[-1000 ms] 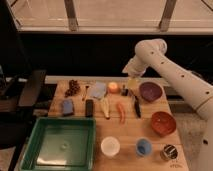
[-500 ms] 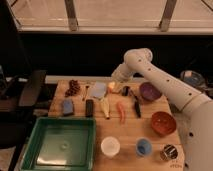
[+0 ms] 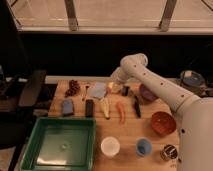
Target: Place apple in metal cup
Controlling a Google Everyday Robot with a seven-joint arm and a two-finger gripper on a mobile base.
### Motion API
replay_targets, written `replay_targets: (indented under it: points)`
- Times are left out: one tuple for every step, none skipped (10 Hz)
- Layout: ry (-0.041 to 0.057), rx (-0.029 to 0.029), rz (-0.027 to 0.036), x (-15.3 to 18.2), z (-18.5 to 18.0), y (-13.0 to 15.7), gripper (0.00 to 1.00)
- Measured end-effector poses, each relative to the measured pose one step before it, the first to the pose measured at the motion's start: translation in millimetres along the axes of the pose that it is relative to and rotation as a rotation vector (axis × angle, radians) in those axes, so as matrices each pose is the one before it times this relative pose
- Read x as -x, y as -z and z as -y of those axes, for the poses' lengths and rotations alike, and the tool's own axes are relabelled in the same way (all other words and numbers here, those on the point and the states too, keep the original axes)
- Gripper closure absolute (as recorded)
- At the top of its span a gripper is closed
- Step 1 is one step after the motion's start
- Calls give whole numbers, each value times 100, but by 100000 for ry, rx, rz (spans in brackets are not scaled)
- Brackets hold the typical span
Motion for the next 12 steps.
replay_targets:
  points:
    - [-144,-513,804,-166,544,-479,35]
    - [911,426,1873,-143,571,-493,35]
    - [194,-1,393,-75,164,-45,35]
    - [-88,46,-73,-91,-30,35,35]
    - [-115,-2,-61,-102,-23,26,35]
    - [-108,-200,-354,-104,-20,-25,35]
    - [-1107,-820,-1244,-279,123,-71,35]
    - [-1413,-958,-3279,-996,270,-299,35]
    - [-805,-374,-1560,-824,34,-763,35]
    - [-327,-455,-838,-361,101,-266,35]
    - [-204,-289,-741,-187,67,-336,35]
    - [-151,-192,-254,108,96,-682,35]
